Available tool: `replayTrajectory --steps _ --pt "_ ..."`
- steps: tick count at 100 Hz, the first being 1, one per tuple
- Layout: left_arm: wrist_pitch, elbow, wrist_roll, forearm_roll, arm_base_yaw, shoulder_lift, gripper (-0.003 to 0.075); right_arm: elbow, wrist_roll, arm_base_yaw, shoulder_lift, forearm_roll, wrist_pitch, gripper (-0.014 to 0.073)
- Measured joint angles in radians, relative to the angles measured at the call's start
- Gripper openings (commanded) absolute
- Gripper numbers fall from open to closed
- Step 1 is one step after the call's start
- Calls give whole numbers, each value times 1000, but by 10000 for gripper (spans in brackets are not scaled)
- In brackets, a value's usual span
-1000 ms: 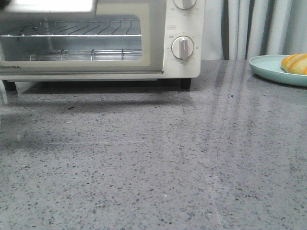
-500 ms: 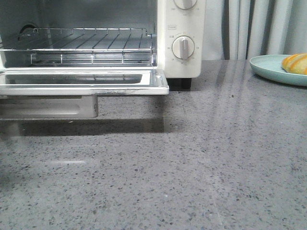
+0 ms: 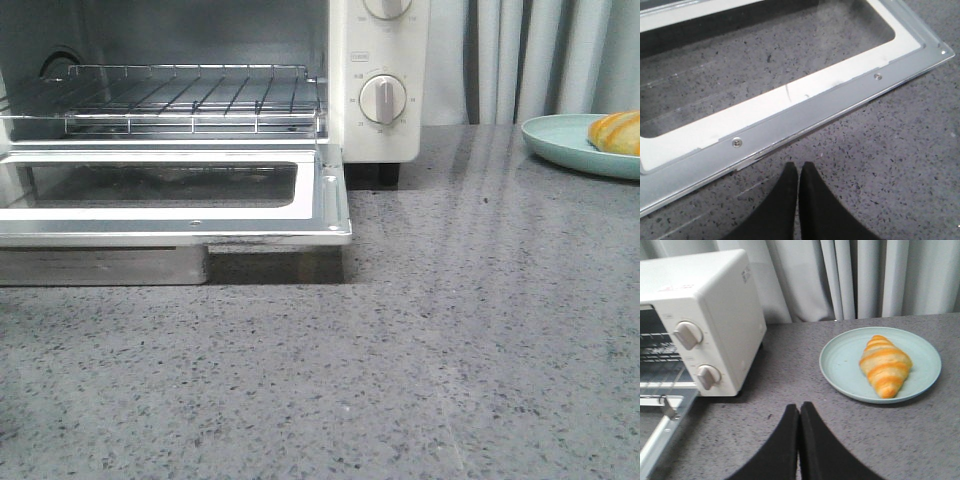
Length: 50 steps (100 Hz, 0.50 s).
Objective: Put bread in oven
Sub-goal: 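Pull the oven door down and open with the left gripper, then grasp the orange-striped croissant on the blue plate with the right gripper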
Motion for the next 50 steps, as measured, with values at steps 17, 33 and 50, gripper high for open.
replayTrajectory --steps 17,33,50 --pt "10 0 0 0 0 -123 -21 -203 0 0 242 -59 88 -43" --pt "15 0 0 0 0 -263 -21 -372 0 0 477 -102 130 159" --pt "29 0 0 0 0 -393 -22 -507 22 -2 690 -188 137 402"
